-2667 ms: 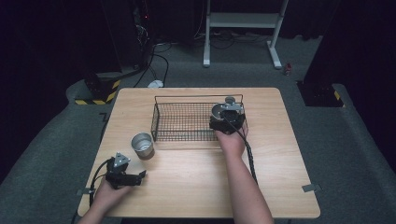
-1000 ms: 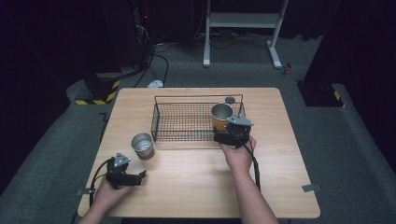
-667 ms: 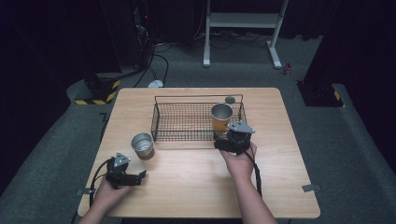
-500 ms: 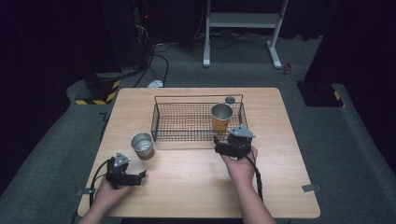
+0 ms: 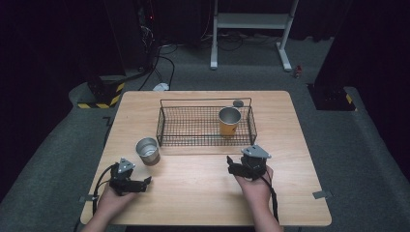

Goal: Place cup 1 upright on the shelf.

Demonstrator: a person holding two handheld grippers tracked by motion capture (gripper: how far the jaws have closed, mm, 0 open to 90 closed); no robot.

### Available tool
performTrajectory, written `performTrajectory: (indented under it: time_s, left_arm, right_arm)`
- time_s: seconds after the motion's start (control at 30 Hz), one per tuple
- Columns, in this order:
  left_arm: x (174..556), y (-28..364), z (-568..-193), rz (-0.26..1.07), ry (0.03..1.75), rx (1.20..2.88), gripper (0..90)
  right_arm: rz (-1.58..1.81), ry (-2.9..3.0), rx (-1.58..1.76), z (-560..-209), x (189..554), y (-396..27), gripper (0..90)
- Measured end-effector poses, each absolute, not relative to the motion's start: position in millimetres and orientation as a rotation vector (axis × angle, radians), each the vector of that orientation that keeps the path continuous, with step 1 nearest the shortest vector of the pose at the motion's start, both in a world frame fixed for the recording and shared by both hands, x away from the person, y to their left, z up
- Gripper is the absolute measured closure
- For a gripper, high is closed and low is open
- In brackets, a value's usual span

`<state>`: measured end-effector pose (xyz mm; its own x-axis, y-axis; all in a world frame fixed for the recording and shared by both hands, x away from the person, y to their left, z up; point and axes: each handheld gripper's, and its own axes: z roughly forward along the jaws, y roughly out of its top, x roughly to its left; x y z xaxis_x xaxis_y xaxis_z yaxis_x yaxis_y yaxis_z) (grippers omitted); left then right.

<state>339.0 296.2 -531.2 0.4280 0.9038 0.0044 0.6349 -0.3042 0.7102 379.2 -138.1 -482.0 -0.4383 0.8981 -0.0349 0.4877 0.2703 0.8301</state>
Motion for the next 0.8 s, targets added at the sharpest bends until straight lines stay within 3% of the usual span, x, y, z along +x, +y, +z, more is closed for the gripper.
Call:
performTrajectory:
  time_s: [0.8]
  left_arm:
    - [339, 297, -530, 0.546, 1.297, 2.05, 2.1]
  right_arm:
    - [0.887, 2.193, 1.325, -525, 344, -158, 12.8]
